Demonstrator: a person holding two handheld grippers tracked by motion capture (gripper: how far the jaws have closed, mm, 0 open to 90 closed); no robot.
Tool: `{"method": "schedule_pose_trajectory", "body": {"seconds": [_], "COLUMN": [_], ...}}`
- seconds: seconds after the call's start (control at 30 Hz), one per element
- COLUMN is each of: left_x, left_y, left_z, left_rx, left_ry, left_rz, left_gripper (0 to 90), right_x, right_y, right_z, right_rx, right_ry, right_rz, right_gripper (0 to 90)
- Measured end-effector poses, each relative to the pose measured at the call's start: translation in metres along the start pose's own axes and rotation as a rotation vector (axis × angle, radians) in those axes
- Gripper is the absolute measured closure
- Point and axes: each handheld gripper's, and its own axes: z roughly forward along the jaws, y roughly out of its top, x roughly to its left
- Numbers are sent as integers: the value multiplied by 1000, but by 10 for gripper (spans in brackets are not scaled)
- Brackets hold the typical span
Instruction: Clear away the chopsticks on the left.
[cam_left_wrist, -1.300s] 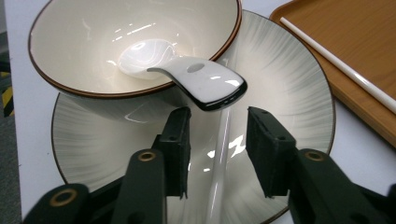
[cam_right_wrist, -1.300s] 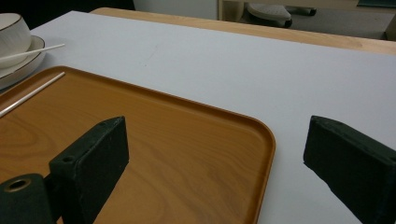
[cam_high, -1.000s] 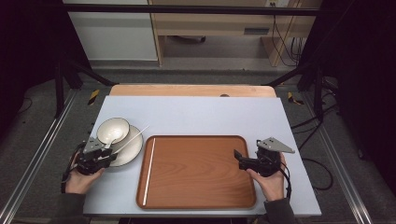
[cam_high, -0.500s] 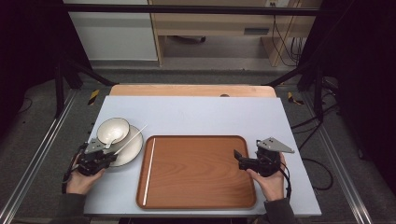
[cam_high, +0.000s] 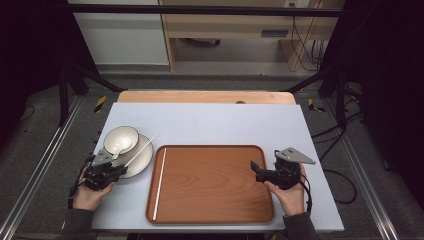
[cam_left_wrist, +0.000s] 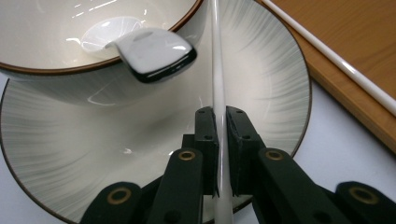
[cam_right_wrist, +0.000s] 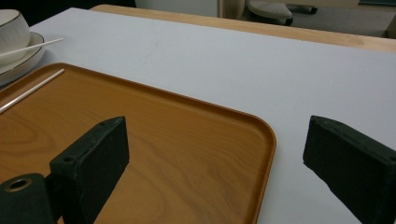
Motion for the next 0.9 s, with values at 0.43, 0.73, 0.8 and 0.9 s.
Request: {"method": "schedule_pose_trajectory", "body": {"seconds": [0.43, 0.73, 0.8, 0.9], "left_x": [-23, -46, -52, -61], "left_y": [5, 9, 11, 13], "left_z": [-21, -30, -30, -31], "left_rx": [-77, -127, -140, -154], "left_ry": [18, 26, 32, 44], "left_rz": [-42, -84, -85, -86], "left_gripper": [840, 839, 839, 839], "right_x": [-1, -3, -4, -4], "right_y": [0, 0, -1, -1], "right_z": [-1, -4, -4, -4], "right_rx": [-1, -8, -7, -10], "right_ry": [-1, 0, -2, -3], "right_rz": [6, 15, 12, 13], "right_gripper": [69, 68, 68, 68]}}
